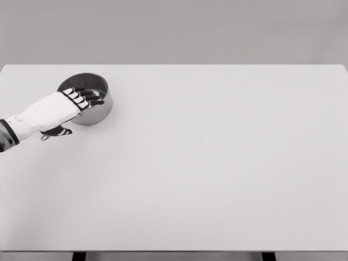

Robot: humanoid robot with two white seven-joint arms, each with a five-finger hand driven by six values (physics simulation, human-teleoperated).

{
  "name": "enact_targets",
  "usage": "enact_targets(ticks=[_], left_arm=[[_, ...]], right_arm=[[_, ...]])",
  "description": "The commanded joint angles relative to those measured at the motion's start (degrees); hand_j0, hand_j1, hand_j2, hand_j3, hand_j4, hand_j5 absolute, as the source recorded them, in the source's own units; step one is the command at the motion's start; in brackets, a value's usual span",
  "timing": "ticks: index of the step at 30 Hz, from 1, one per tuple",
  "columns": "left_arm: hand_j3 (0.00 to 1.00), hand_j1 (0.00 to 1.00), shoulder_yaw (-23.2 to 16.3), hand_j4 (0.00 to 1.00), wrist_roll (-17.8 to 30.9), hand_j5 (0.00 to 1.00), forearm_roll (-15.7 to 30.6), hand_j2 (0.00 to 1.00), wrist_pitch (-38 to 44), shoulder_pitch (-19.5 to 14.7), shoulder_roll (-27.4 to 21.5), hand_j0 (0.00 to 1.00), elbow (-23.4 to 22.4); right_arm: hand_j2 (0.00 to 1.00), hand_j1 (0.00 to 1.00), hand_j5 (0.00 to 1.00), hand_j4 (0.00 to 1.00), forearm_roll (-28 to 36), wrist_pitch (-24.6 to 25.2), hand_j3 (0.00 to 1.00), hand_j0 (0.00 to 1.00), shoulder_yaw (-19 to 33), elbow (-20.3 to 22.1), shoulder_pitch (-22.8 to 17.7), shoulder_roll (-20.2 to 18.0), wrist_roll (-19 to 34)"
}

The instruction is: Rotate pot handle

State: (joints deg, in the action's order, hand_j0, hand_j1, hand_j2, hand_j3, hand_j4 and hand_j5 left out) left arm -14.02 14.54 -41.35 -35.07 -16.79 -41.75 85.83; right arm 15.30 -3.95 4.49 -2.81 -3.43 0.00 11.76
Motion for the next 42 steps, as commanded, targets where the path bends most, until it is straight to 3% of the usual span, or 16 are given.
enact_targets(ticks=[1, 42], left_arm=[[1.0, 1.0, 0.04, 1.0, -0.04, 1.0, 0.3, 1.0, 0.07, 0.0, 0.0, 1.0, -0.23], [1.0, 1.0, 3.21, 1.0, -0.04, 1.0, 0.04, 1.0, 0.07, -0.88, -1.14, 1.0, -6.38]], right_arm=[[1.0, 1.0, 1.0, 1.0, -0.01, 0.0, 1.0, 1.0, 0.0, 0.0, 0.0, 0.0, 0.01], [1.0, 1.0, 1.0, 1.0, -0.01, 0.0, 1.0, 1.0, 0.0, 0.0, 0.0, 0.0, 0.01]])
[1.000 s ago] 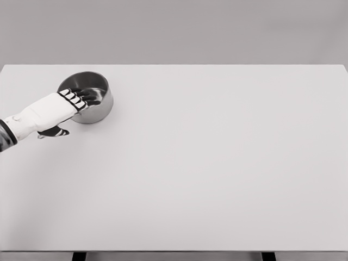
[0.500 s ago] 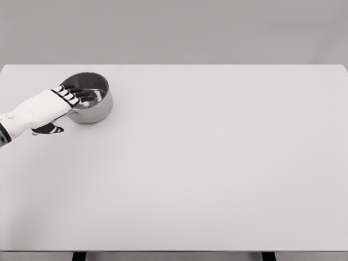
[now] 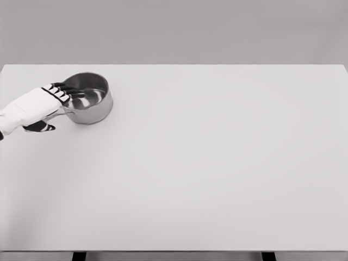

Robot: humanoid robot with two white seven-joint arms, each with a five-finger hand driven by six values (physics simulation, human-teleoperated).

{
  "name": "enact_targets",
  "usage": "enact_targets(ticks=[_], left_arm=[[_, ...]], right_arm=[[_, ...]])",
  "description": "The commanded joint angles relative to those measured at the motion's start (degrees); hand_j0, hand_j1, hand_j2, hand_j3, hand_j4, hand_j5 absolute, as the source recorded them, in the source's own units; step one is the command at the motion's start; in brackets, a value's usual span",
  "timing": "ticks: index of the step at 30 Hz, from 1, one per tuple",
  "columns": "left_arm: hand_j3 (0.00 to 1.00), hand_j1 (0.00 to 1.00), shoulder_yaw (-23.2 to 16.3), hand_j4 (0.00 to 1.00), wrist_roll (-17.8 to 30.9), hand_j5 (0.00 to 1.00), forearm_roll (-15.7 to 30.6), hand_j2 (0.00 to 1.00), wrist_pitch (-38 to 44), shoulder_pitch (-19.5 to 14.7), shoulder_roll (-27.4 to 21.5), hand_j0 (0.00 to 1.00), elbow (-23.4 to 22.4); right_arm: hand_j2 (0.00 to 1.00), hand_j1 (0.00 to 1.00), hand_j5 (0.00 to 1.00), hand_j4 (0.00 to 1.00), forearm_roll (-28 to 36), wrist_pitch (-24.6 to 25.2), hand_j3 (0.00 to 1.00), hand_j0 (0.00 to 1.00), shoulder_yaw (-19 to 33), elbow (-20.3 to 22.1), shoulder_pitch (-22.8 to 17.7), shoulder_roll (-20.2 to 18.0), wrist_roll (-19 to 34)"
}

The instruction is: Rotate pot handle

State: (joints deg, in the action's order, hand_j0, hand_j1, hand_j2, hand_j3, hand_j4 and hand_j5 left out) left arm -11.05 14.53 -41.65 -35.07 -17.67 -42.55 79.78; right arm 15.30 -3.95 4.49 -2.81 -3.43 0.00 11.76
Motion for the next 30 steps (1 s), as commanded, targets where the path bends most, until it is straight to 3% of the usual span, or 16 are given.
enact_targets(ticks=[1, 30], left_arm=[[1.0, 1.0, 0.23, 1.0, -0.03, 1.0, 0.34, 1.0, 0.07, 0.0, -0.34, 1.0, -0.59], [1.0, 1.0, 3.4, 1.0, 0.06, 1.0, -0.1, 1.0, 0.07, -0.44, -0.51, 1.0, -4.55]], right_arm=[[1.0, 1.0, 1.0, 1.0, -0.01, 0.0, 1.0, 1.0, 0.0, 0.0, 0.0, 0.0, 0.01], [1.0, 1.0, 1.0, 1.0, -0.01, 0.0, 1.0, 1.0, 0.0, 0.0, 0.0, 0.0, 0.01]])
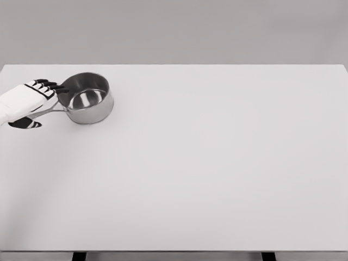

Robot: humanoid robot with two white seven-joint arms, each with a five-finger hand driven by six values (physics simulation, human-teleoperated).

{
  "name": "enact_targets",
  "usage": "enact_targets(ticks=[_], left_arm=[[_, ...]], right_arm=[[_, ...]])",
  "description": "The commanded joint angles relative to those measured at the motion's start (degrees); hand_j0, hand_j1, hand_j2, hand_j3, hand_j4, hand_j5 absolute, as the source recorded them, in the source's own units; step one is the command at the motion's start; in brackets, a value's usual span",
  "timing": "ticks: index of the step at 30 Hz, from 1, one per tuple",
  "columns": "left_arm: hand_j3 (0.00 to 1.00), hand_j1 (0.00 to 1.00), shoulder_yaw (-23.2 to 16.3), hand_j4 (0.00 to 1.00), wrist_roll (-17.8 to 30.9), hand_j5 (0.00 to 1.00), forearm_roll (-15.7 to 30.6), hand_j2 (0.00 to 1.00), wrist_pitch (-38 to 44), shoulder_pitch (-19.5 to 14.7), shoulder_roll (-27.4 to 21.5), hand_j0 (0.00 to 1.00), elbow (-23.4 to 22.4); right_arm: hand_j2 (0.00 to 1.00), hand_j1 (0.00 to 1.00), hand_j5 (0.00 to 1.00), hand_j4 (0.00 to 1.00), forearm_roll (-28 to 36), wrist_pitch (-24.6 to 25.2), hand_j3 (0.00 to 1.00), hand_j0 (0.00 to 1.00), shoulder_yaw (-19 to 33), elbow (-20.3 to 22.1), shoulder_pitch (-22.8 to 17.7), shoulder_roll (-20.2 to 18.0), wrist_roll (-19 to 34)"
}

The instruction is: Rotate pot handle

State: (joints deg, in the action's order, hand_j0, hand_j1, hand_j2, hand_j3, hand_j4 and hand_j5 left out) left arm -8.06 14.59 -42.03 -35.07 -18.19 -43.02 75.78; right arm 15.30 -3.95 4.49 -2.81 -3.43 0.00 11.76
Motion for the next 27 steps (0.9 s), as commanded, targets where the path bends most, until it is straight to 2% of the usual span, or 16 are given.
enact_targets(ticks=[1, 16, 27], left_arm=[[1.0, 1.0, 0.42, 1.0, 0.0, 1.0, 0.29, 1.0, 0.07, -0.09, -0.05, 1.0, -0.98], [1.0, 1.0, 0.42, 1.0, -0.09, 1.0, 0.29, 1.0, 0.07, -1.41, 0.04, 1.0, -2.12], [1.0, 1.0, 0.42, 1.0, 0.0, 1.0, 0.29, 1.0, 0.07, -3.25, 0.13, 1.0, -5.2]], right_arm=[[1.0, 1.0, 1.0, 1.0, -0.01, 0.0, 1.0, 1.0, 0.0, 0.0, 0.0, 0.0, 0.01], [1.0, 1.0, 1.0, 1.0, -0.01, 0.0, 1.0, 1.0, 0.0, 0.0, 0.0, 0.0, 0.01], [1.0, 1.0, 1.0, 1.0, -0.01, 0.0, 1.0, 1.0, 0.0, 0.0, 0.0, 0.0, 0.01]])
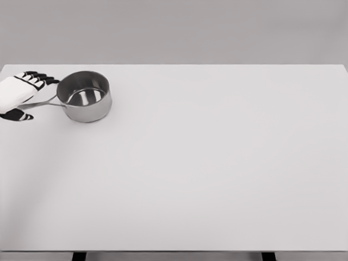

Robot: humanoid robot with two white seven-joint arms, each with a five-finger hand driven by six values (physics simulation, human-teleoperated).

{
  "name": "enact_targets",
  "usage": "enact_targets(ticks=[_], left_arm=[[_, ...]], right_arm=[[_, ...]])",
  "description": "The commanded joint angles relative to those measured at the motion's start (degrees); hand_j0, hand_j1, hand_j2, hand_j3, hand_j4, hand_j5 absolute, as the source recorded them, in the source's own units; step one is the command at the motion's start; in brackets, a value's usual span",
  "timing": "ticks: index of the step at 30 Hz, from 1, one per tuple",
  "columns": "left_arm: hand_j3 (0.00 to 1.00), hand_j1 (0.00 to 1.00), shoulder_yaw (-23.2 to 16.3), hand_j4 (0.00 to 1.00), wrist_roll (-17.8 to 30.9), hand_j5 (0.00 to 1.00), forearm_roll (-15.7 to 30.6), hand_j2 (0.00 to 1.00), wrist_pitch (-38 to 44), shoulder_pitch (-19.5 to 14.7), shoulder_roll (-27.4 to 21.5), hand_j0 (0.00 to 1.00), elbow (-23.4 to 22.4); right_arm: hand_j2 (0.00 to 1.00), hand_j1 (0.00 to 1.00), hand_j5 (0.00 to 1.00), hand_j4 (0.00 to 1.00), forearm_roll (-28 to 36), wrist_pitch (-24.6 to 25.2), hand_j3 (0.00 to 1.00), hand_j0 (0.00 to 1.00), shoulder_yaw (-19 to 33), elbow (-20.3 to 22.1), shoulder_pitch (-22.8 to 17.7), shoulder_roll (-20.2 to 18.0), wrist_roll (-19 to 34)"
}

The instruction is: Rotate pot handle

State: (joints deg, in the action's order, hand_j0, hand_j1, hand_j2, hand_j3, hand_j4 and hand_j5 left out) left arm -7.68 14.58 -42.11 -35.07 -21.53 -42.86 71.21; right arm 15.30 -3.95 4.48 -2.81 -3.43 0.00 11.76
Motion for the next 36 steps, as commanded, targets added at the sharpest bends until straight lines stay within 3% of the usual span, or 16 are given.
enact_targets(ticks=[1, 10, 36], left_arm=[[1.0, 1.0, 0.03, 1.0, 0.01, 1.0, 0.36, 1.0, 0.07, -0.09, -0.03, 1.0, -0.89], [1.0, 1.0, -0.06, 1.0, -0.08, 1.0, 0.28, 1.0, 0.07, -0.7, 0.15, 1.0, -2.91], [1.0, 1.0, -0.49, 1.0, -0.08, 1.0, 0.8, 1.0, 0.07, -0.26, 0.41, 1.0, -1.69]], right_arm=[[1.0, 1.0, 1.0, 1.0, -0.01, 0.0, 1.0, 1.0, 0.0, 0.0, 0.0, 0.0, 0.01], [1.0, 1.0, 1.0, 1.0, -0.01, 0.0, 1.0, 1.0, 0.0, 0.0, 0.0, 0.0, 0.01], [1.0, 1.0, 1.0, 1.0, -0.01, 0.0, 1.0, 1.0, 0.0, 0.0, 0.0, 0.0, 0.01]])
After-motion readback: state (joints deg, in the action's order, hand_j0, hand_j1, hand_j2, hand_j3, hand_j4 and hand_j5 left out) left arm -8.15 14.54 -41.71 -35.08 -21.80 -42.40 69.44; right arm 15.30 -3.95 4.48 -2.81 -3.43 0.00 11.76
